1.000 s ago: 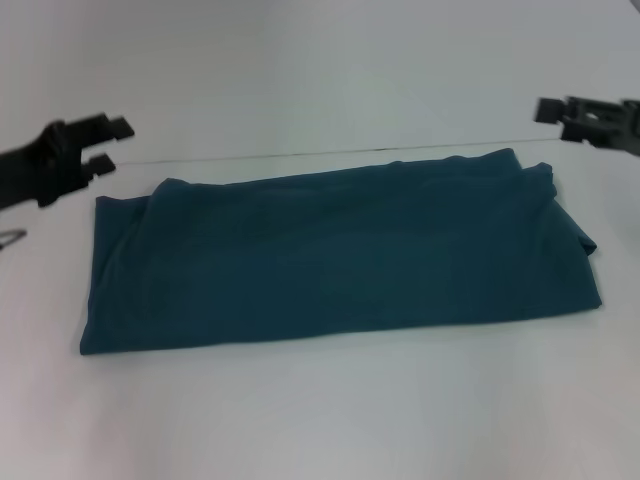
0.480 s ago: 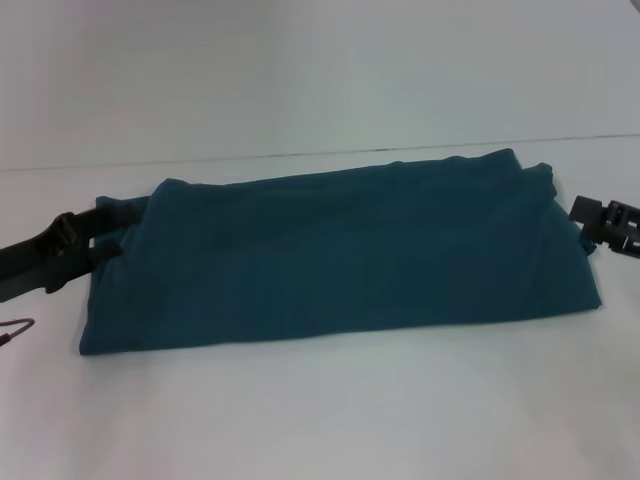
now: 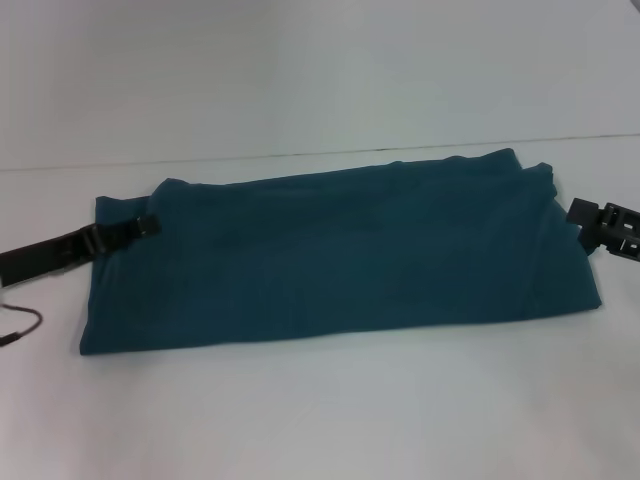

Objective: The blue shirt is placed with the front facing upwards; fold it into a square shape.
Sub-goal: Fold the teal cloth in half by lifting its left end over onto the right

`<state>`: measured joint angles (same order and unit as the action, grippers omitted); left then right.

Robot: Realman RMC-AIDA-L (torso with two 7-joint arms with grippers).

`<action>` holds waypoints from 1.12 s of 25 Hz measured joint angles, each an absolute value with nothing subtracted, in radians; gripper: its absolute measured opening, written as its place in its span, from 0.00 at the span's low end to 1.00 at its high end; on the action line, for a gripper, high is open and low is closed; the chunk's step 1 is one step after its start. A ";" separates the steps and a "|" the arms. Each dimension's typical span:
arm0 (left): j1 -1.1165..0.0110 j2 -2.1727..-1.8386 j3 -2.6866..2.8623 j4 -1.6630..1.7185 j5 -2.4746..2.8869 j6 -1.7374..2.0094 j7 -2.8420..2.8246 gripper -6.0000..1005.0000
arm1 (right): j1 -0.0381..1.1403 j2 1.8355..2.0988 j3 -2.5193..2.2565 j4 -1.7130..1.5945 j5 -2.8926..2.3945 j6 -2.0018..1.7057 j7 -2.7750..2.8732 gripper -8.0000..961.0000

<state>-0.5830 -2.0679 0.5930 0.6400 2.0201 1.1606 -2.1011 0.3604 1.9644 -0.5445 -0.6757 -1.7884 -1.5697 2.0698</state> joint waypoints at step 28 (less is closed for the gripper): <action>-0.600 -2.102 0.590 0.533 2.014 0.883 -2.322 0.74 | 0.348 1.962 -0.545 -0.644 -1.790 -1.528 2.061 0.97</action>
<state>-0.5996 -2.1025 0.5903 0.5326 2.0138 0.8828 -2.3219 0.3481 1.9618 -0.5453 -0.6442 -1.7902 -1.5275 2.0615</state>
